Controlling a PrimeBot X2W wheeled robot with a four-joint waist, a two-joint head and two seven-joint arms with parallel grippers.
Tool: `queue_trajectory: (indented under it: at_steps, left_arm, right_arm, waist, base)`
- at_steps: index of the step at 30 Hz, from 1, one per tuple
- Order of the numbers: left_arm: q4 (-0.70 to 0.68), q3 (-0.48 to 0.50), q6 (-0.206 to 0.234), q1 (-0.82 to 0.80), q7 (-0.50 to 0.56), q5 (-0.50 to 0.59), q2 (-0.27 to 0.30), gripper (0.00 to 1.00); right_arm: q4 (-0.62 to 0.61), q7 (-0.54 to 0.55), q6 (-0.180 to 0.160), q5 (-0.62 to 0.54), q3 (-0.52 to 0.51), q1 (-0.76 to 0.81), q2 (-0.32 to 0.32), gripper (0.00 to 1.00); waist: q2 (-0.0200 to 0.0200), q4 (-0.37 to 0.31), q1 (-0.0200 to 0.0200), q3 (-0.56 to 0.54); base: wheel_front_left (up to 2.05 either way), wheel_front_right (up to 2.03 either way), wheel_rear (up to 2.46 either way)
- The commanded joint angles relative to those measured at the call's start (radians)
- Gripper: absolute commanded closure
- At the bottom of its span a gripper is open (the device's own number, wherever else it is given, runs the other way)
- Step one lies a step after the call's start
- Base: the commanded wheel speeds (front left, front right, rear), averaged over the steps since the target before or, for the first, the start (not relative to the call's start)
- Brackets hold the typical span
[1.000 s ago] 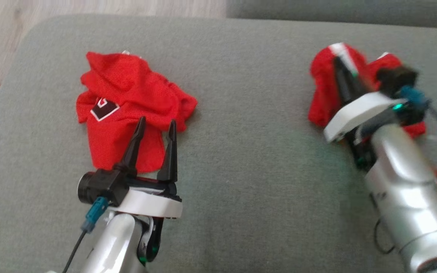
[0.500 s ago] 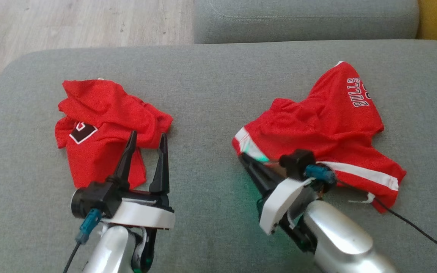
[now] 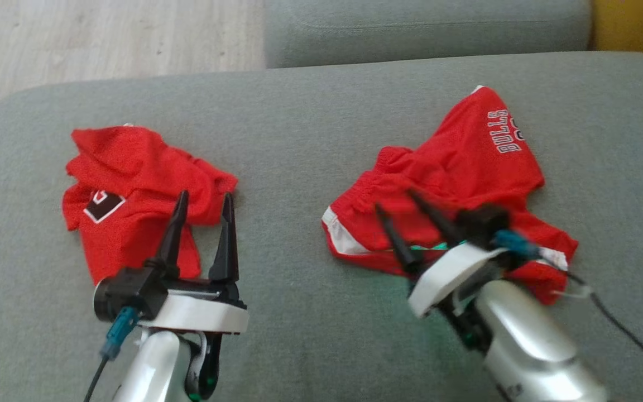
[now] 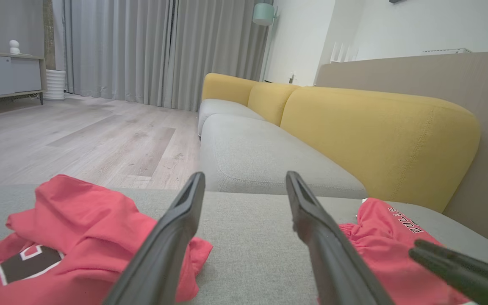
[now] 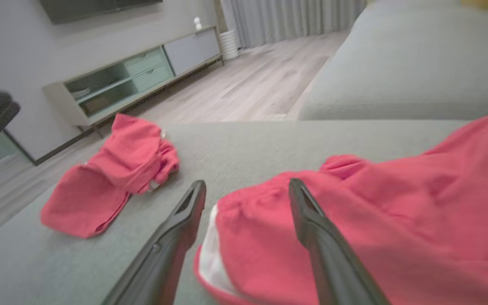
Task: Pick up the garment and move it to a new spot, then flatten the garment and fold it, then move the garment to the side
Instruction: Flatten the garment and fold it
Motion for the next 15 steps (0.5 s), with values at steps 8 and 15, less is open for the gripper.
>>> queue_trajectory:
  at_steps: [8, 15]
  left_arm:
    - [-0.052, 0.051, -0.007, -0.005, -0.009, 0.016, 0.003, 0.0]
    - [-0.045, 0.049, -0.017, -0.016, -0.009, 0.019, 0.003, 0.0]
  right_arm:
    - [-0.175, -0.045, -0.001, -0.104, -0.294, 0.111, -0.058, 0.0]
    - [-0.263, -0.054, -0.001, -0.223, -0.524, 0.247, 0.004, 0.0]
  waist:
    - [0.0, -0.081, 0.0, -0.011]
    - [0.0, -0.124, 0.0, 0.01]
  base:
    - [0.0, 0.0, 0.0]
    - [0.0, 0.0, 0.0]
